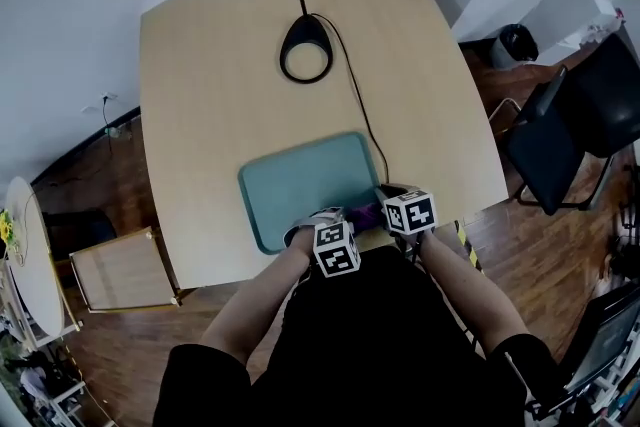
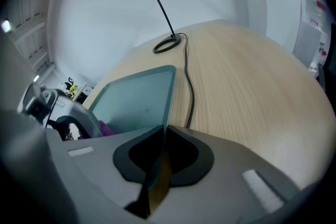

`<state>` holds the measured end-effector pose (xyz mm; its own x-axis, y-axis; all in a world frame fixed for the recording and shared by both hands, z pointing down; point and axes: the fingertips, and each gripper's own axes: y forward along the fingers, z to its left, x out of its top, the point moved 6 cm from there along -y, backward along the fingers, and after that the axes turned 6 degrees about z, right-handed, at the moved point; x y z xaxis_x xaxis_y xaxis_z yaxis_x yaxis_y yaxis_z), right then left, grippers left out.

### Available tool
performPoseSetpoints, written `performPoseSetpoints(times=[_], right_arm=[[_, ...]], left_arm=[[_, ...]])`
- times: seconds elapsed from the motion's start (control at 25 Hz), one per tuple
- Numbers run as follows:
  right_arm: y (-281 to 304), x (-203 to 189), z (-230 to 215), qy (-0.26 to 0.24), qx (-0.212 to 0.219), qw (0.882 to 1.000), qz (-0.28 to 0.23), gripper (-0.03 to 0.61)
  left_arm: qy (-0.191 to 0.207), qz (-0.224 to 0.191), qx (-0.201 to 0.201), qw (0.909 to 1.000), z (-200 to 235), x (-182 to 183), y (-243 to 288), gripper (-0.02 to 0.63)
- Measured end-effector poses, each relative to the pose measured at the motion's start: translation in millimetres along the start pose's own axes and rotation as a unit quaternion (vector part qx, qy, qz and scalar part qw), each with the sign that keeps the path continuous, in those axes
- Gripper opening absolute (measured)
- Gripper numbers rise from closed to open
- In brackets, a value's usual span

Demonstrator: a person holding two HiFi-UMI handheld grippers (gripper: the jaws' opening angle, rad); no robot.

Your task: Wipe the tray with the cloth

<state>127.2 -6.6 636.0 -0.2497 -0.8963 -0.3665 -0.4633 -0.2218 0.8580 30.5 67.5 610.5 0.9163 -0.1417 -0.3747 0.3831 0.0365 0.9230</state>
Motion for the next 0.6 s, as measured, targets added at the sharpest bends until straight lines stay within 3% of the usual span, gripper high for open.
performPoseSetpoints(times=[0.2, 0.36, 0.6], right_arm=[[0, 0, -1, -0.005, -0.004, 1.000, 0.002, 0.028], [-1, -1, -2, -0.005, -0.008, 1.000, -0.002, 0.026], [-1, 0, 2, -0.004, -0.010, 1.000, -0.010, 0.026]], left_arm=[[-0.007, -0.011, 0.012, 0.9998, -2, -2, 0, 0.112], [-0.019, -0.014, 0.037, 0.9990, 26, -9, -14, 0.112], [-0.033, 0.017, 0.143, 0.9890, 126, -38, -56, 0.112]])
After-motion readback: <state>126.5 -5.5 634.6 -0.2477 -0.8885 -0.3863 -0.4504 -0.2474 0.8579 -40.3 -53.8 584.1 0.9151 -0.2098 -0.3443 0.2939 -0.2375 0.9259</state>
